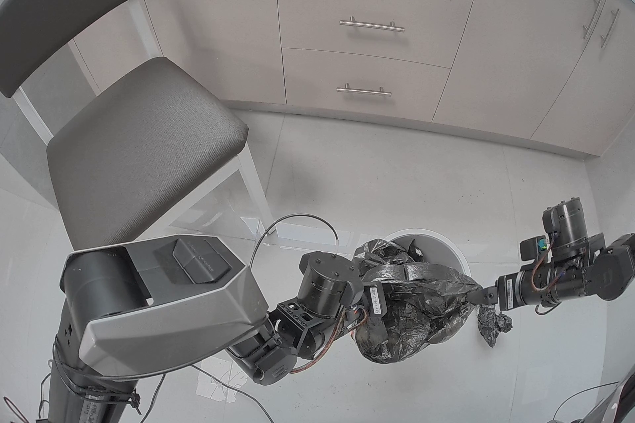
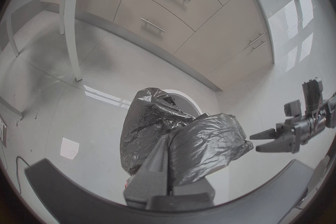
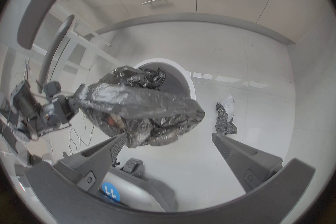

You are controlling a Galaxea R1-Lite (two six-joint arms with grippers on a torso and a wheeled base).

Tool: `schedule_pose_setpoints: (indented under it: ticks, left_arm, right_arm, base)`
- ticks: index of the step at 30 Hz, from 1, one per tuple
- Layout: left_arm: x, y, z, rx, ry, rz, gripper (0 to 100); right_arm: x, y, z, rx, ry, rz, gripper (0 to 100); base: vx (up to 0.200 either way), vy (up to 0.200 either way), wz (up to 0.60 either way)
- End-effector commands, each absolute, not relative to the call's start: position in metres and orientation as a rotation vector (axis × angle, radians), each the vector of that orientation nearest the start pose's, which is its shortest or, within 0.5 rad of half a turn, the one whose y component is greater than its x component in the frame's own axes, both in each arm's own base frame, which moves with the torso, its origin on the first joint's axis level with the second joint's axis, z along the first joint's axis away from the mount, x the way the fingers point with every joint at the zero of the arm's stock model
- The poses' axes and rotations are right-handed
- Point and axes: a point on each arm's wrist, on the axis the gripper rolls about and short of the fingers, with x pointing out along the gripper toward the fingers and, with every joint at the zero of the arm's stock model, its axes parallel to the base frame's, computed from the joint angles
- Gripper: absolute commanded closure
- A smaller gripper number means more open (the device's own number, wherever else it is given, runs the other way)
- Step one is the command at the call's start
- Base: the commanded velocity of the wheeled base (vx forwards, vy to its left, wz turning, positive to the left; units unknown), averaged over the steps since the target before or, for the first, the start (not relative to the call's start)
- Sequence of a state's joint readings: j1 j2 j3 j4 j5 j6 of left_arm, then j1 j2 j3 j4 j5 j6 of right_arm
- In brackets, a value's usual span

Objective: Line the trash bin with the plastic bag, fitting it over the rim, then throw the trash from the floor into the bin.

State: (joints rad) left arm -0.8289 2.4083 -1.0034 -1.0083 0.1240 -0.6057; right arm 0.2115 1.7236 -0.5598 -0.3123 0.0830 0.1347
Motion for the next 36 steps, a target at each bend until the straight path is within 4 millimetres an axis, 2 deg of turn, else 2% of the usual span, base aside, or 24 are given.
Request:
schedule_pose_setpoints:
  ticks: [1, 8, 12, 20, 24, 32, 36]
  left_arm:
    - [0.286, -0.307, 0.002, -0.39, 0.552, -0.559, 100]
    - [0.287, -0.308, 0.003, -0.394, 0.549, -0.562, 100]
    - [0.286, -0.308, 0.007, -0.397, 0.541, -0.565, 100]
    - [0.286, -0.308, 0.007, -0.396, 0.54, -0.569, 100]
    - [0.286, -0.309, 0.009, -0.399, 0.536, -0.571, 100]
    - [0.286, -0.307, 0.011, -0.4, 0.533, -0.57, 100]
    - [0.286, -0.308, 0.012, -0.4, 0.531, -0.571, 100]
  right_arm:
    - [0.227, 0.052, 0.092, 0.047, 0.858, 0.234, 0]
    - [0.243, 0.063, 0.068, 0.02, 0.926, 0.255, 0]
    - [0.253, 0.075, 0.057, 0.003, 0.89, 0.274, 0]
    - [0.26, 0.093, 0.036, -0.057, 0.899, 0.261, 0]
    - [0.269, 0.097, 0.036, -0.055, 0.884, 0.263, 0]
    - [0.304, 0.097, 0.051, -0.052, 0.77, 0.18, 0]
    - [0.316, 0.098, 0.051, -0.045, 0.749, 0.167, 0]
  base:
    - [0.0, 0.0, 0.0]
    - [0.0, 0.0, 0.0]
    - [0.0, 0.0, 0.0]
    - [0.0, 0.0, 0.0]
    - [0.0, 0.0, 0.0]
    - [0.0, 0.0, 0.0]
    - [0.0, 0.0, 0.0]
